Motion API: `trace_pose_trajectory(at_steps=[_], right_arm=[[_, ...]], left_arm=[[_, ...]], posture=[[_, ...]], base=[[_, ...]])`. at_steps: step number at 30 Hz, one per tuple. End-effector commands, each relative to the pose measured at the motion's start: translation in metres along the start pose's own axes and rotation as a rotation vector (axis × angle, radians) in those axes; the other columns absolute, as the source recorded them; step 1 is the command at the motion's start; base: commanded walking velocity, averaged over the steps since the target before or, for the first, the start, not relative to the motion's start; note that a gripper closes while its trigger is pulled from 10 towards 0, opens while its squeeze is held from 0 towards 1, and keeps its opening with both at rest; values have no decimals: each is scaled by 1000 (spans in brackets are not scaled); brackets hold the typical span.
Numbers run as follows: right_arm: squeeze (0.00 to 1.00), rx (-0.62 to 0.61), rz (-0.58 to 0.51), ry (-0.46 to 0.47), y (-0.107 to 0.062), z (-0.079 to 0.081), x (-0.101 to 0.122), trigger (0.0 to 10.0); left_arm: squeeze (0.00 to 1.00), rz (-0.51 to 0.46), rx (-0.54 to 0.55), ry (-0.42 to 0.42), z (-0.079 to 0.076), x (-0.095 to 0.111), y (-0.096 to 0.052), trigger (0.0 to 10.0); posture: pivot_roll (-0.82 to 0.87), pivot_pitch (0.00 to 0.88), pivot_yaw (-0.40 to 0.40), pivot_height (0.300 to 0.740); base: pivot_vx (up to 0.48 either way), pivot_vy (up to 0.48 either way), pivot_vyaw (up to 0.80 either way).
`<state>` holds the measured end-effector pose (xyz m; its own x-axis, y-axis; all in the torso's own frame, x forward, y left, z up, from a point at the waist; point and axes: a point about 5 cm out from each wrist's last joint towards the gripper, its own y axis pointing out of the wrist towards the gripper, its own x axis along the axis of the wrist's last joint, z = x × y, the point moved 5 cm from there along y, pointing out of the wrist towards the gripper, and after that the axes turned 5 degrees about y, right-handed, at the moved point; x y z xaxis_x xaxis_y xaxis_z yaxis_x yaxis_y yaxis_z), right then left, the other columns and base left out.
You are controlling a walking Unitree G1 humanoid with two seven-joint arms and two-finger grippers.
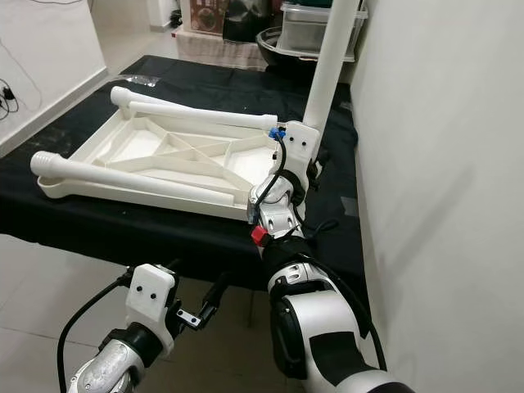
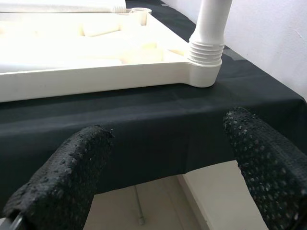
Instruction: Building children table
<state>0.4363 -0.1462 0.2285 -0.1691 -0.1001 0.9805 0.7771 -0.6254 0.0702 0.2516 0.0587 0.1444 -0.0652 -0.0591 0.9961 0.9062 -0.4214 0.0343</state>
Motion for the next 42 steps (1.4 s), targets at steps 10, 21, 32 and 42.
trace_pose_trajectory(at_steps=[10,21,32,42], right_arm=[[1000,165,14,68,-2,17,2,10000],[0,613,-24,218,-1,21,4,10000],[0,983,83,225,6,19,-1,10000],[0,1294,194,227,-17,39,0,10000]], left_arm=[[0,25,-3,4,-1,-5,0,10000],[0,23,-1,-1,-1,-5,1,10000],[0,23,0,0,-1,-5,1,10000],[0,23,2,4,-1,-5,1,10000]], posture=[[63,82,-89,740],[58,82,-87,740],[67,83,-88,740],[82,78,-97,740]], base=[[0,0,0],[0,0,0],[0,0,0],[0,0,0]])
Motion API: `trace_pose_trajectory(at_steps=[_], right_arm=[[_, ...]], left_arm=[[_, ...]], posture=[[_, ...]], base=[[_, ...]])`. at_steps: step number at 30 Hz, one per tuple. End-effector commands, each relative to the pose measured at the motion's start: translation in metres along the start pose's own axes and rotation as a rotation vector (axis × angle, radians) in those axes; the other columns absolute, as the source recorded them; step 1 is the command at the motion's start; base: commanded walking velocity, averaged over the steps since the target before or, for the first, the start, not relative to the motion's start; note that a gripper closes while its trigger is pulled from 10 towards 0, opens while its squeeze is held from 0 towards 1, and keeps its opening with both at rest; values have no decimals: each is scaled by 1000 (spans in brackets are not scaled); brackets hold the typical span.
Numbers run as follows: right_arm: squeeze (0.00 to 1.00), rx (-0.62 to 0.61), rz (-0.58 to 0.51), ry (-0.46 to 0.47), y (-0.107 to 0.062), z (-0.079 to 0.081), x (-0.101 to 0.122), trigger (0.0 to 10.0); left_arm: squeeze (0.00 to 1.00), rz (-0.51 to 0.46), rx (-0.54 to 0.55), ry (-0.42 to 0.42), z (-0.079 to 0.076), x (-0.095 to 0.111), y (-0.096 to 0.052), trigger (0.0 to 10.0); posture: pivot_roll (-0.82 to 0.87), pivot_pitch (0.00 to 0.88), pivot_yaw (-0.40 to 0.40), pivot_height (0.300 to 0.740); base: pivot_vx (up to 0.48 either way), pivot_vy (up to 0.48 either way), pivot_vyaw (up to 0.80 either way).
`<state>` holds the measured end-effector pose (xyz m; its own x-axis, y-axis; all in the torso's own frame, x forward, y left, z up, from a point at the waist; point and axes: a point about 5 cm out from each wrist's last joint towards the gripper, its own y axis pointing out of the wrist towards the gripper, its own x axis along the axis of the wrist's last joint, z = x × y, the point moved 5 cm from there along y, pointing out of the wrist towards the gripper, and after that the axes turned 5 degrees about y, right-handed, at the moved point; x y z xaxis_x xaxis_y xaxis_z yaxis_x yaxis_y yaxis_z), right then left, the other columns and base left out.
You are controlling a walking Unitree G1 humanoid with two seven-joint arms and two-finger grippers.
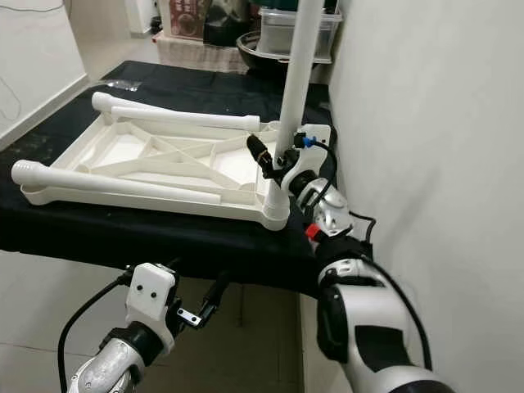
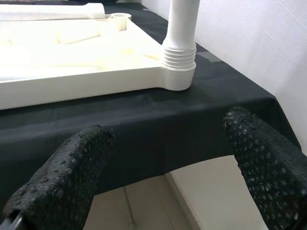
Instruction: Building children table
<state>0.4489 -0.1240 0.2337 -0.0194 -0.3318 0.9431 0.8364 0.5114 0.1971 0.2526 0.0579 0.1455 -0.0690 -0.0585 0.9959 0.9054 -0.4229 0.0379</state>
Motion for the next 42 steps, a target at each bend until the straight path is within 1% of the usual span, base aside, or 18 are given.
trace_pose_trajectory(at_steps=[1,8,9,11,12,22,25,26,27,28,30,31,32,33,34,38,39,42], right_arm=[[0,84,43,-1,8,17,-6,10000],[0,131,64,25,13,27,-11,10000],[0,120,58,27,14,27,-10,5216],[0,112,53,29,15,27,-9,5216],[0,99,43,27,16,27,-7,0],[0,-65,9,-6,17,11,-4,0],[0,-365,28,-121,7,-20,-10,0],[0,-365,28,-121,7,-20,-10,0],[0,-463,23,-132,1,-29,-12,0],[0,-463,23,-132,1,-29,-12,0],[0,-671,-8,-161,-10,-43,-11,0],[0,-671,-8,-161,-10,-43,-11,0],[0,-833,-29,-169,-19,-50,-11,0],[0,-833,-29,-169,-19,-50,-11,0],[0,-934,-60,-165,-22,-49,-8,0],[0,-969,-71,-163,-24,-48,-8,0],[0,-1039,-97,-111,-23,-39,-9,0],[0,-1069,-108,-75,-21,-33,-11,0]], left_arm=[[0,27,4,3,-1,-6,-1,10000],[0,29,2,1,-2,-6,-2,10000],[0,29,2,1,-2,-6,-2,10000],[0,29,1,2,-2,-6,-2,10000],[0,30,1,1,-2,-7,-3,10000],[0,35,-2,0,-4,-9,-3,10000],[0,36,-6,-1,-4,-9,-3,10000],[0,36,-6,-1,-4,-9,-3,10000],[0,37,-9,0,-4,-10,-3,10000],[0,37,-9,0,-4,-10,-3,10000],[0,37,-13,2,-4,-10,-2,10000],[0,37,-13,2,-4,-10,-2,10000],[0,37,-15,2,-4,-9,-1,10000],[0,37,-15,2,-4,-9,-1,10000],[0,37,-14,4,-3,-9,-1,10000],[0,36,-14,4,-3,-9,-1,10000],[0,37,-12,6,-3,-9,-1,10000],[0,38,-12,7,-3,-9,-1,10000]], posture=[[82,78,-97,740],[86,70,-99,740],[86,70,-99,740],[86,70,-99,740],[90,66,-101,740],[84,53,-98,740],[77,47,-92,740],[77,47,-92,740],[74,47,-91,740],[74,47,-91,740],[72,55,-89,740],[72,55,-89,740],[69,57,-88,740],[69,57,-88,740],[69,59,-90,740],[69,59,-90,740],[70,63,-91,740],[70,63,-91,740]], base=[[0,0,0],[0,0,0],[0,0,0],[0,0,0],[0,0,0],[0,0,0],[0,0,0],[0,0,0],[0,0,0],[0,0,0],[0,0,0],[0,0,0],[0,0,0],[0,0,0],[0,0,0],[0,0,0],[0,0,0],[0,0,0]])
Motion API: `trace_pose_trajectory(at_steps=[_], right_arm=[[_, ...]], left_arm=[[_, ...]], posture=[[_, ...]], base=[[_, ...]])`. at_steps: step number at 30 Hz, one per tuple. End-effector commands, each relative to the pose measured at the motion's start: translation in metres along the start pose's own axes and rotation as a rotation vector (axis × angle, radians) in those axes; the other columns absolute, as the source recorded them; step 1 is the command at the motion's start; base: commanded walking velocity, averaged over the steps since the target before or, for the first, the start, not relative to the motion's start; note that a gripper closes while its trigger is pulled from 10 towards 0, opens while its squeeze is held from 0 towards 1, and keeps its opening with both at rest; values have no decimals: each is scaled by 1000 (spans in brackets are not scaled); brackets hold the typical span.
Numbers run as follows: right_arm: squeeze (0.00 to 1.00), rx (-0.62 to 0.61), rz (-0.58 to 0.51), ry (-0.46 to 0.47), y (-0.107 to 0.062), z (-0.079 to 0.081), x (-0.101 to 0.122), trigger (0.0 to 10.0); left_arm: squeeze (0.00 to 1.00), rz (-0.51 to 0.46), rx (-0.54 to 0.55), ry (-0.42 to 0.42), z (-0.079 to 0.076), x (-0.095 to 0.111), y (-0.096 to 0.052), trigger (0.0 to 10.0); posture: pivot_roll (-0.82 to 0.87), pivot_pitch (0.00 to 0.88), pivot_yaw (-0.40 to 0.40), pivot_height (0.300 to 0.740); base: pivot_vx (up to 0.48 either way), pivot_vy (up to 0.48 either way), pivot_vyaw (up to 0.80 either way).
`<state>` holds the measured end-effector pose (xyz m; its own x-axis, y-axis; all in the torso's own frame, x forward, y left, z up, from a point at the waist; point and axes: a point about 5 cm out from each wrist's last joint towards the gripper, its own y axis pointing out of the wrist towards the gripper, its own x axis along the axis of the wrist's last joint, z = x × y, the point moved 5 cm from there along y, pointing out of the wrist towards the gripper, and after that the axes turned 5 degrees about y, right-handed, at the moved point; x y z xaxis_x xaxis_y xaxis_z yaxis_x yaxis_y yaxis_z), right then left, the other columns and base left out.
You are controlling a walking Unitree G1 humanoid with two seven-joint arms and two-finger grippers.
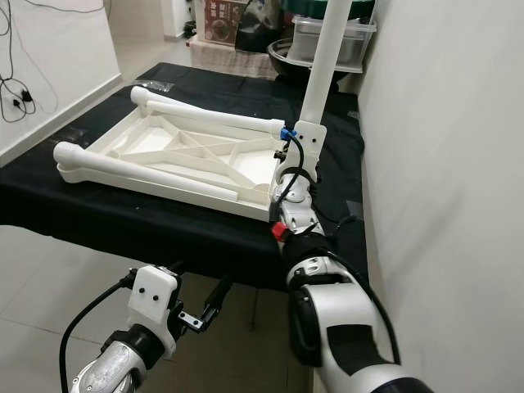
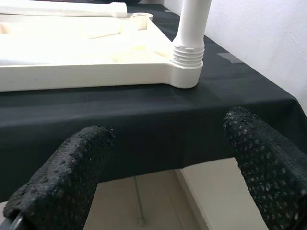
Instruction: Building children table
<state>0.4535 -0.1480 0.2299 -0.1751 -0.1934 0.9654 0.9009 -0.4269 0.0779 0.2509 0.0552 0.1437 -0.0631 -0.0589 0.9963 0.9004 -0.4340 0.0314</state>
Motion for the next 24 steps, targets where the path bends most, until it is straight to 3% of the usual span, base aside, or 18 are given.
trace_pose_trajectory(at_steps=[1,2,5,6,7,8,11,12,13,15,16,18,19,21,22,23,24], right_arm=[[0,-81,89,52,-3,-11,-18,0],[0,-44,83,73,-4,-4,-17,10000],[0,-13,69,54,-4,1,-15,10000],[596,57,46,81,-5,10,-11,10000],[596,57,46,81,-5,10,-11,10000],[1000,102,-2,76,-6,13,-5,10000],[1000,174,-58,58,-7,14,2,10000],[0,246,-52,84,-7,16,1,10000],[0,246,-52,84,-7,16,1,10000],[0,448,-49,131,-8,19,2,10000],[0,448,-49,131,-8,19,2,10000],[0,699,31,183,-13,23,-4,10000],[0,699,31,183,-13,23,-4,10000],[0,907,131,227,-22,27,-10,10000],[0,907,131,227,-22,27,-10,10000],[0,1037,175,208,-28,29,-12,10000],[0,1037,175,208,-28,29,-12,10000]], left_arm=[[0,32,2,9,0,-8,-1,10000],[0,32,3,8,0,-8,0,10000],[0,32,4,7,0,-8,0,10000],[0,33,4,5,0,-8,0,10000],[0,33,4,5,0,-8,0,10000],[0,33,4,3,0,-8,0,10000],[0,33,3,2,0,-8,0,10000],[0,33,3,0,0,-8,0,10000],[0,33,3,0,0,-8,0,10000],[0,32,4,-2,0,-7,1,10000],[0,32,4,-2,0,-7,1,10000],[0,30,3,-3,0,-7,1,10000],[0,30,3,-3,0,-7,1,10000],[0,30,3,-2,0,-7,2,10000],[0,30,3,-2,0,-7,2,10000],[0,29,3,-2,0,-7,2,10000],[0,29,3,-2,0,-7,2,10000]], posture=[[74,66,-94,740],[74,67,-93,740],[74,67,-94,740],[72,68,-94,740],[72,68,-94,740],[69,70,-94,740],[69,68,-95,740],[70,69,-96,740],[70,69,-96,740],[69,71,-96,740],[69,71,-96,740],[66,68,-93,740],[66,68,-93,740],[68,69,-93,740],[68,69,-93,740],[81,67,-98,740],[81,67,-98,740]], base=[[0,0,0],[0,0,0],[0,0,0],[0,0,0],[0,0,0],[0,0,0],[0,0,0],[0,0,0],[0,0,0],[0,0,0],[0,0,0],[0,0,0],[0,0,0],[0,0,0],[0,0,0],[0,0,0],[0,0,0]])
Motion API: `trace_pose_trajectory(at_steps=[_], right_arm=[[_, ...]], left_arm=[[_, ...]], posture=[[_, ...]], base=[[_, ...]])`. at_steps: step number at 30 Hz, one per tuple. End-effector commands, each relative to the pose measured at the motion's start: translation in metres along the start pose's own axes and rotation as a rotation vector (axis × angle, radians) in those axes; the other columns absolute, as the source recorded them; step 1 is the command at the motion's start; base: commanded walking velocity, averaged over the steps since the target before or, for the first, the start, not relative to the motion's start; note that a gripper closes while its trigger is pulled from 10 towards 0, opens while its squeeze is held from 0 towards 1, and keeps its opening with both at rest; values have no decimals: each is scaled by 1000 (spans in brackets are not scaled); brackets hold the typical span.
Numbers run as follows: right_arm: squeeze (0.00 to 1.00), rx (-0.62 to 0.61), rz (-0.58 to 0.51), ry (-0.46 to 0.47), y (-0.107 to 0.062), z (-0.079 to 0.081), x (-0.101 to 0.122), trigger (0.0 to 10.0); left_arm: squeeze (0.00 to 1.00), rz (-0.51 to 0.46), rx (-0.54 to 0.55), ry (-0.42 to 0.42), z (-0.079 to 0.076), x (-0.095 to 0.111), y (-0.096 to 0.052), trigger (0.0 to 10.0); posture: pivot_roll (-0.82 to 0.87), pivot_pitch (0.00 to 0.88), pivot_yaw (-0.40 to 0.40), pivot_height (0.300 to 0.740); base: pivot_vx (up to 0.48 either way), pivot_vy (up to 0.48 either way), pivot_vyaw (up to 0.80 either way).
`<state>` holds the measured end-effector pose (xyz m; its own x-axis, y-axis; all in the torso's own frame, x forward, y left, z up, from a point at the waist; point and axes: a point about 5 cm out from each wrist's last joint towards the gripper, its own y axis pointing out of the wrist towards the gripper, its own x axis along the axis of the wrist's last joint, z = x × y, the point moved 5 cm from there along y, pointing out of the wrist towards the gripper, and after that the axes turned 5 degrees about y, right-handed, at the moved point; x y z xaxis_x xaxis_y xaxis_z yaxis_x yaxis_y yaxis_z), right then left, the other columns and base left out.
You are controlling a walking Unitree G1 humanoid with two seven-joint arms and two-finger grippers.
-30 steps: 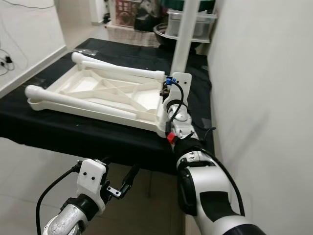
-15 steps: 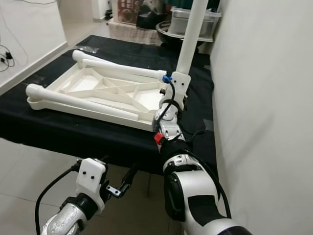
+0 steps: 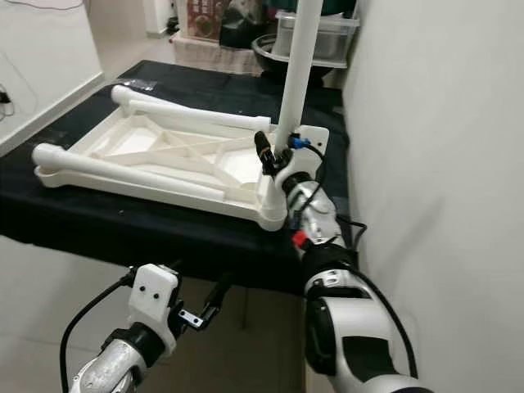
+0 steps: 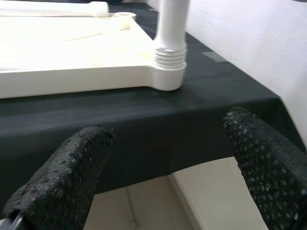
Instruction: Building children table
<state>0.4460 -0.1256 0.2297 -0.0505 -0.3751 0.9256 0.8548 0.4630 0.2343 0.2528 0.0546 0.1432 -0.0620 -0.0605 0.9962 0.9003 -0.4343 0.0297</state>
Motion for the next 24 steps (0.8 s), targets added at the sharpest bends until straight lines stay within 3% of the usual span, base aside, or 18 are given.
trace_pose_trajectory(at_steps=[1,9,14,15,16,24], right_arm=[[0,126,71,18,3,16,-12,10000],[0,302,137,35,8,40,-14,10000],[0,347,161,0,15,51,-12,10000],[0,332,155,-15,18,51,-10,2431],[0,300,147,-24,20,49,-8,0],[0,145,99,-87,20,29,-3,0]], left_arm=[[0,27,4,-2,-1,-7,0,10000],[0,24,12,1,0,-5,0,10000],[0,24,12,-1,0,-5,-1,10000],[0,24,14,0,0,-5,-1,10000],[0,24,15,0,0,-4,-1,10000],[0,28,14,-2,-1,-6,-1,10000]], posture=[[81,67,-98,740],[93,73,-102,740],[104,75,-106,740],[105,75,-110,740],[105,75,-110,740],[93,64,-107,740]], base=[[0,0,0],[0,0,0],[0,0,0],[0,0,0],[0,0,0],[0,0,0]])
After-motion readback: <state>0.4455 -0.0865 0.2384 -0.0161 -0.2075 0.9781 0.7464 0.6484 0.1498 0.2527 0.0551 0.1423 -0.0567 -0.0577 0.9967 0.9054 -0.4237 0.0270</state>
